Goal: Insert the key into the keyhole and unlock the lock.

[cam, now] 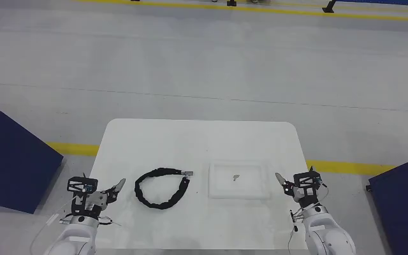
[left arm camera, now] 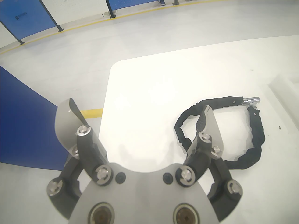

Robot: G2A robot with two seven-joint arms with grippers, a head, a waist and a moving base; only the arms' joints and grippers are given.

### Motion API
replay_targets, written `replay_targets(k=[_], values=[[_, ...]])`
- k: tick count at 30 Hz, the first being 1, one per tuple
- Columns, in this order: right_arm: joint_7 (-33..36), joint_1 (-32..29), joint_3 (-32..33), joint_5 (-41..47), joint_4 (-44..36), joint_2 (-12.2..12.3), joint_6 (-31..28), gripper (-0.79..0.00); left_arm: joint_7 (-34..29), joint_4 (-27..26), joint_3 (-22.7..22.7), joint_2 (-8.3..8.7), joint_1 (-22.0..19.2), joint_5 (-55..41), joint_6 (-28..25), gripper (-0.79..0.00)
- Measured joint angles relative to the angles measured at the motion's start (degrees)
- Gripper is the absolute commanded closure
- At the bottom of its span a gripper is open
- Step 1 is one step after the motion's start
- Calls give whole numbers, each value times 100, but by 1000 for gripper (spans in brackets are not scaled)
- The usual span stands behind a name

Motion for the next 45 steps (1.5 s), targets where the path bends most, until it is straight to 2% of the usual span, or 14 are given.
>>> replay_targets(k=[6, 10, 15, 21, 25, 31, 33, 38, 45], values=[[53, -21, 50, -247, -90, 10, -38, -785, 0, 0, 0, 0, 0, 0, 0, -785], [414, -97, 233, -540, -530, 46, -282, -785, 0, 0, 0, 0, 0, 0, 0, -785], [1134, -31, 620, -1023, -1269, 155, -1342, -785, 0, 0, 0, 0, 0, 0, 0, -785], [2653, 618, 669, -1389, -1910, 289, -2949, -785, 0, 0, 0, 0, 0, 0, 0, -785], [3878, 1400, 308, -1442, -1983, 352, -3990, -785, 0, 0, 0, 0, 0, 0, 0, -785], [5360, 2634, -573, -1348, -1534, 362, -4841, -785, 0, 0, 0, 0, 0, 0, 0, -785], [5616, 2966, -901, -1349, -1301, 357, -4851, -785, 0, 0, 0, 0, 0, 0, 0, -785], [5697, 3764, -1935, -1661, -486, 395, -4731, -785, 0, 0, 0, 0, 0, 0, 0, -785], [5941, 4752, -3175, -990, 761, 401, -4489, -785, 0, 0, 0, 0, 0, 0, 0, -785]])
